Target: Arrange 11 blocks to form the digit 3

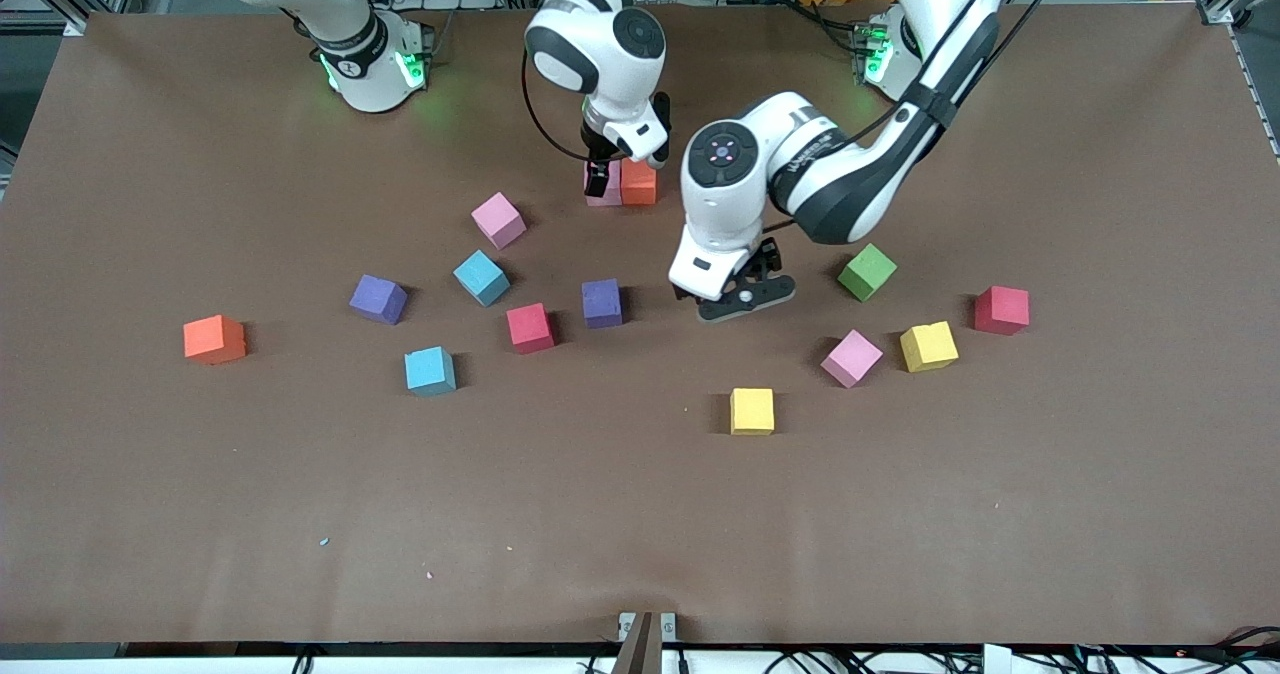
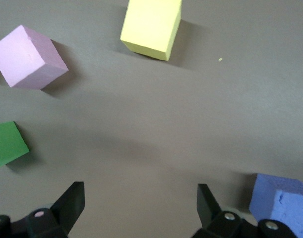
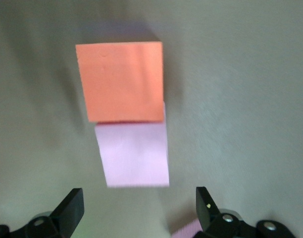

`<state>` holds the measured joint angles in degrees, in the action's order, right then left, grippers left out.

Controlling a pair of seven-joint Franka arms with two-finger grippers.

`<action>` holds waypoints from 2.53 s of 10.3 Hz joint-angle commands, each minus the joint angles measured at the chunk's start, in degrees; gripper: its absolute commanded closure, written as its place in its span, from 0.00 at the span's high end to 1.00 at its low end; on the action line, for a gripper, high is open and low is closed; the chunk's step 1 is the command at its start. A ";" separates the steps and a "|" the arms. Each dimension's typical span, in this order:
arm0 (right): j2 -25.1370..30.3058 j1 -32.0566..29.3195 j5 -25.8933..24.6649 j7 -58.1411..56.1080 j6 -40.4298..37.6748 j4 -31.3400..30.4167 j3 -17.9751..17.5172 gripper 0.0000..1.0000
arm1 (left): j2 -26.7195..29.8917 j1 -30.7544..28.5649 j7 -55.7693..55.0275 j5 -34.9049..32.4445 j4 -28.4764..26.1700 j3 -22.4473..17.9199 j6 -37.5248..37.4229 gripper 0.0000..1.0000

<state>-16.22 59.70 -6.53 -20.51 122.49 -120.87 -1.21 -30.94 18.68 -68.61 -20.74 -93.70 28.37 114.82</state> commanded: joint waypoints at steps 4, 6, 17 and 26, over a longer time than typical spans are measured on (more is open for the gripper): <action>9.10 -11.15 -0.94 11.19 -5.33 -3.66 0.24 1.00 | -11.23 6.62 1.02 -1.24 16.41 -0.50 -5.13 1.00; 11.55 -18.00 -0.76 11.36 -3.85 -6.99 0.15 1.00 | -14.66 9.43 1.46 -1.32 20.65 -1.55 -3.04 1.00; 13.15 -24.72 5.47 11.45 23.22 -27.04 -0.02 1.00 | -19.15 13.04 10.60 1.14 20.92 -3.14 8.04 1.00; 8.14 -21.20 12.51 11.28 31.05 -27.48 -0.02 1.00 | -25.04 16.29 5.60 1.23 26.37 -4.71 9.71 1.00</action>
<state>-7.72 38.14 4.59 -9.41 152.52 -147.89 -1.14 -54.60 33.12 -61.79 -20.46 -70.06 25.23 124.34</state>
